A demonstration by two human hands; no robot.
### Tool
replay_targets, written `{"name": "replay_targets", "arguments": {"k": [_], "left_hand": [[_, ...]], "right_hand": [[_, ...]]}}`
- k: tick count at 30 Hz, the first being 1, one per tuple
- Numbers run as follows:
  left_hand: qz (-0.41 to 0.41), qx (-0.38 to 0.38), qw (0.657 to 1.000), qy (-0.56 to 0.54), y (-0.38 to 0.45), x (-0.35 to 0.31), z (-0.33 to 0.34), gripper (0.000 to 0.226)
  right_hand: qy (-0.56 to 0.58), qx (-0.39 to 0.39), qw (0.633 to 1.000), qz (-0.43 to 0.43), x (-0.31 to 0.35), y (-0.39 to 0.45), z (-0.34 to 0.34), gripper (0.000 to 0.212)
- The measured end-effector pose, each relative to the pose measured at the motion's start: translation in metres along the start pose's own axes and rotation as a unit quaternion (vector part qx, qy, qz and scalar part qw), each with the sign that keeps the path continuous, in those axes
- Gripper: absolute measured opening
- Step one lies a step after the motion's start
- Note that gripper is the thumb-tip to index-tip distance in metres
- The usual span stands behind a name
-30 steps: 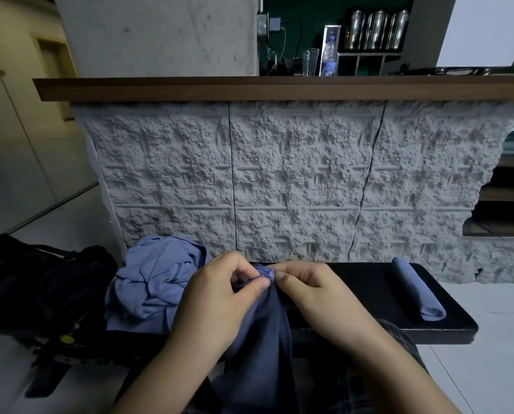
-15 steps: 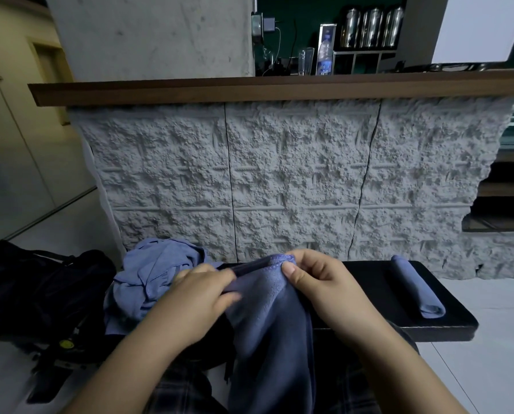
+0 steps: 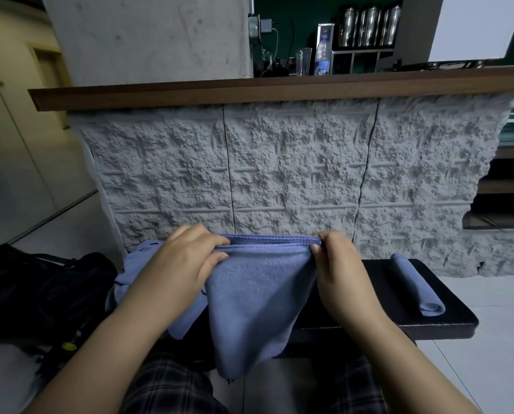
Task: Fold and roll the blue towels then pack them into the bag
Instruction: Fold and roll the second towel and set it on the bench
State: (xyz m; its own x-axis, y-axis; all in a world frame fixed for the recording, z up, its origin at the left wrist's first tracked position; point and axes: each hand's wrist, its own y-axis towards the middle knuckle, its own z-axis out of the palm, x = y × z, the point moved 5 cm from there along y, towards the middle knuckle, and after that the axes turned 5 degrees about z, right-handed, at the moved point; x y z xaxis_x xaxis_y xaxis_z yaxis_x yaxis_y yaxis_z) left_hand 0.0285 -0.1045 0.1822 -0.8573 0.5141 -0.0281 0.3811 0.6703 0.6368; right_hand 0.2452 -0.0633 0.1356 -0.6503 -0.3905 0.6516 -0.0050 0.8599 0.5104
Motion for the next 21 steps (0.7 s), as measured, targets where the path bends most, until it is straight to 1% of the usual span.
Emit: {"name": "replay_targets", "arguments": {"k": [5,8,11,12,14,15,18,21], "left_hand": [[-0.006,0.031,0.998,-0.049,-0.004,0.006,0.017,0.041],[-0.010,0.042,0.997,-0.071,-0.007,0.010,0.029,0.031],[-0.035,0.058,0.994,-0.088,-0.016,0.012,0.046,0.027],[-0.045,0.058,0.993,-0.095,-0.020,0.012,0.053,0.025],[-0.066,0.052,0.990,-0.115,-0.028,0.011,0.065,0.022],[-0.074,0.045,0.988,-0.124,-0.030,0.011,0.070,0.020],[-0.099,0.033,0.984,-0.143,-0.036,0.011,0.086,0.012],[-0.166,0.043,0.977,-0.125,-0.043,0.022,0.104,0.031]], "right_hand": [[-0.012,0.017,0.999,0.034,-0.014,0.005,0.008,0.019],[-0.019,0.032,0.998,0.041,-0.020,0.006,0.013,0.022],[-0.039,0.053,0.996,0.058,-0.029,0.004,0.023,0.032],[-0.047,0.059,0.995,0.060,-0.033,0.004,0.028,0.030],[-0.053,0.068,0.994,0.071,-0.042,0.000,0.037,0.016],[-0.052,0.076,0.992,0.084,-0.047,-0.002,0.042,0.012],[-0.050,0.112,0.984,0.132,-0.061,-0.008,0.057,0.021],[-0.038,0.144,0.974,0.172,-0.072,-0.011,0.069,0.025]]}}
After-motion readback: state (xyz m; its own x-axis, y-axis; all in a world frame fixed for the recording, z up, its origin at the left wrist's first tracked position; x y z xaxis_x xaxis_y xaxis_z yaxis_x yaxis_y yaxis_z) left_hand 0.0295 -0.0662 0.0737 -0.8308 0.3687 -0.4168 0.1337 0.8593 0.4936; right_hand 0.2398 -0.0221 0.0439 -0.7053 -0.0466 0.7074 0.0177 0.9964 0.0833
